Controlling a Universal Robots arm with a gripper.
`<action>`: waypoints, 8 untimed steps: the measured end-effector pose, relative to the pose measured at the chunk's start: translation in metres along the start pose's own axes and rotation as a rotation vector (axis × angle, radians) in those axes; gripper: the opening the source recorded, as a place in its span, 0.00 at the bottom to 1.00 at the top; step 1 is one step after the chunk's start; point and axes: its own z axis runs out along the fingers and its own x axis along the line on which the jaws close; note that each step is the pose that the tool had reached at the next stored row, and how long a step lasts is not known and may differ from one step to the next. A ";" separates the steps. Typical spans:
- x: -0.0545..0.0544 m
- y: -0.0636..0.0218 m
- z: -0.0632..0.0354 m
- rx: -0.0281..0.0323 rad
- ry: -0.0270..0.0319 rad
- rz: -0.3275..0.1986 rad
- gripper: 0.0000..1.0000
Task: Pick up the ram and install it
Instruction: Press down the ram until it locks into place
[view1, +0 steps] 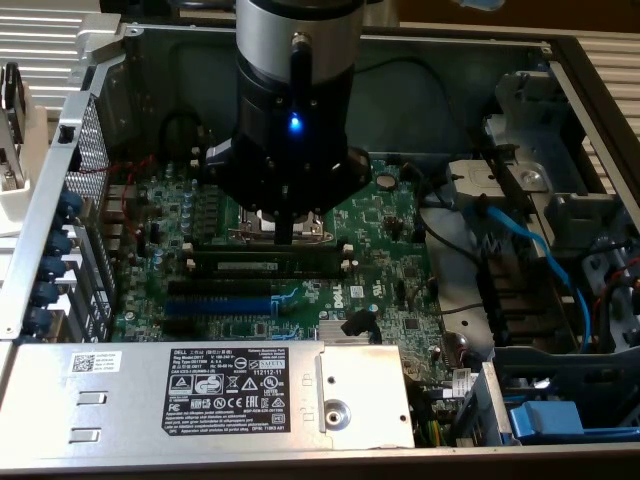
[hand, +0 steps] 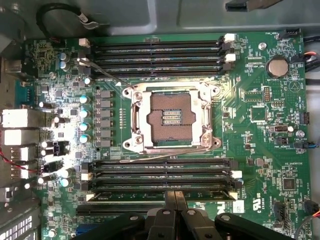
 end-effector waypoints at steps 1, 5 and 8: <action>0.000 0.0000 0.0000 0.0000 -0.0001 0.002 0.10; 0.000 0.0000 0.0000 -0.0001 -0.0001 0.002 0.10; 0.000 0.0000 0.0000 -0.0001 -0.0001 0.002 0.10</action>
